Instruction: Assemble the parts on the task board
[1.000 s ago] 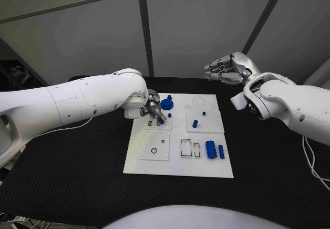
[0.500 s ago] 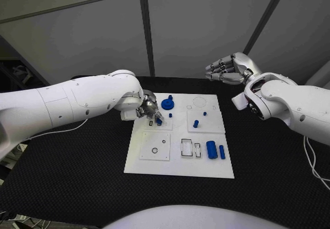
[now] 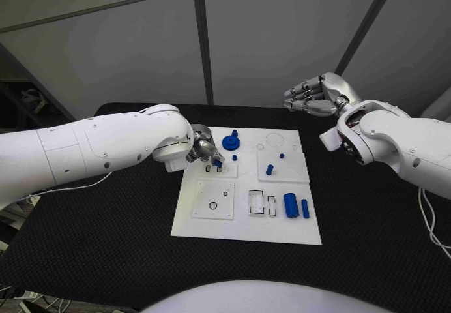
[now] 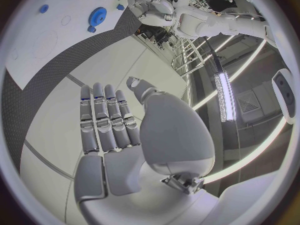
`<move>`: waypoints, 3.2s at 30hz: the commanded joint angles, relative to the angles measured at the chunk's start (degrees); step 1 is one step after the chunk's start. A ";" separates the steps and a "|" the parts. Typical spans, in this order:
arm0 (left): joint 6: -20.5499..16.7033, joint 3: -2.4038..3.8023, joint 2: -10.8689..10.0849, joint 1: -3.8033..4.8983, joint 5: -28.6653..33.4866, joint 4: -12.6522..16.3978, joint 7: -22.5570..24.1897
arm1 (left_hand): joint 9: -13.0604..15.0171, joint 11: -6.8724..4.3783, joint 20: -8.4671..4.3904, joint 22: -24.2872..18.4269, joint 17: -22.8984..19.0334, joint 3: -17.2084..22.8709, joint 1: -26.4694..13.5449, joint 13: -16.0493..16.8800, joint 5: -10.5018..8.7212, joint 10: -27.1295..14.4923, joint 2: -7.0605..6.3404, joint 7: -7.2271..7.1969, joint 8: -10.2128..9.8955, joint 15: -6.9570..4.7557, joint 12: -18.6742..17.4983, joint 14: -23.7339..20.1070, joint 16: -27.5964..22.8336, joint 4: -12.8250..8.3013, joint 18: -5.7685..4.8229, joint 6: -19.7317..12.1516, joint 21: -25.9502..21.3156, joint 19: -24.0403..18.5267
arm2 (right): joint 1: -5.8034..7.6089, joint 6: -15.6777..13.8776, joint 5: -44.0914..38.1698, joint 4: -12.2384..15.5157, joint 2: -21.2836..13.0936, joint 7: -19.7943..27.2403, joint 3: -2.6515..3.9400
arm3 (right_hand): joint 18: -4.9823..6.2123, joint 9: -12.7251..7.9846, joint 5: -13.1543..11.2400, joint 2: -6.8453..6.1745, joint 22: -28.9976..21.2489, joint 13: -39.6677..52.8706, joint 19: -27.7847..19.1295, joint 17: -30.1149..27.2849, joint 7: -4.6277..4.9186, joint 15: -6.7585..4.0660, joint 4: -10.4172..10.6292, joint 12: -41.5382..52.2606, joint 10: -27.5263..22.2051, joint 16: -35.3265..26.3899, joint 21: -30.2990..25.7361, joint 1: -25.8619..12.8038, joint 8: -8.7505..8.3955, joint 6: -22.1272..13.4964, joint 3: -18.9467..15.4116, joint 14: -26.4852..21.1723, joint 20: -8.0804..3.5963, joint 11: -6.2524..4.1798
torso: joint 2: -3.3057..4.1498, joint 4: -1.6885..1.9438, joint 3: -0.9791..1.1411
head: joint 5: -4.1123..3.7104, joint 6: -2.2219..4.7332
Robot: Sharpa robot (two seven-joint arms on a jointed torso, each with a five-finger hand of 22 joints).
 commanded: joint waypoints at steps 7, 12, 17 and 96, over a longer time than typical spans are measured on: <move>-6.45 0.00 -0.31 -0.91 -5.55 1.53 -1.56 | 0.35 -0.49 -0.04 0.27 13.83 9.65 -1.00 0.15 0.20 1.12 -0.10 -0.28 0.44 -0.28 0.38 5.44 0.11 -8.73 -8.19 0.24 0.42 0.44 | 0.12 0.41 -1.09 -0.05 0.05 0.35 0.04 | 0.61 0.00 0.19 -0.21 -0.16 -0.06 0.50 -0.12 0.38 0.41 0.11 -0.31 -0.09 -0.34 -0.52 -0.43 -0.18 0.10 -0.51 -0.08 -0.03 0.49 | 0.04 -0.17 -0.06 | 0.38 -0.05; -6.16 -0.01 -0.07 -1.51 -6.36 1.51 -2.37 | 0.54 -0.57 -0.08 0.51 13.85 10.19 -1.34 0.20 0.25 1.34 -0.36 -0.37 0.69 -0.33 0.51 5.45 0.13 -8.74 -8.24 0.33 0.56 0.56 | 0.12 0.41 -1.41 -0.01 0.00 0.36 0.03 | 0.61 0.00 0.19 -0.21 -0.16 -0.06 0.50 -0.12 0.38 0.41 0.11 -0.31 -0.09 -0.34 -0.52 -0.43 -0.18 0.10 -0.51 -0.08 -0.03 0.49 | 0.04 -0.20 -0.09 | 0.34 -0.04; -6.58 -0.01 0.25 -1.80 -6.90 1.49 -2.97 | 0.70 -0.67 -0.15 0.68 13.86 10.88 -1.77 0.18 0.61 1.53 -0.66 -0.46 1.01 -0.42 0.61 5.45 0.14 -8.78 -8.27 0.39 0.65 0.65 | 0.12 0.43 -1.55 0.06 -0.03 0.37 0.03 | 0.61 0.00 0.19 -0.21 -0.16 -0.06 0.50 -0.12 0.38 0.41 0.11 -0.31 -0.09 -0.34 -0.52 -0.43 -0.18 0.10 -0.51 -0.08 -0.03 0.49 | 0.06 -0.20 -0.10 | 0.28 -0.03; 0.02 0.01 2.07 -2.03 -8.64 0.30 -5.70 | 0.06 -1.61 -0.77 3.07 13.93 9.72 -6.59 1.27 0.93 3.23 -2.96 -1.75 3.67 -1.18 2.59 5.48 0.17 -6.91 -8.73 1.54 2.04 1.72 | 0.11 1.13 -1.63 -0.13 0.21 0.44 0.03 | 0.63 0.02 0.20 -0.10 -0.41 -0.05 0.65 -0.17 0.39 0.43 0.24 -0.27 -0.14 -0.44 -0.84 -0.55 -0.19 0.14 -0.66 -0.03 0.02 0.50 | 0.04 -0.18 -0.11 | 0.37 -0.88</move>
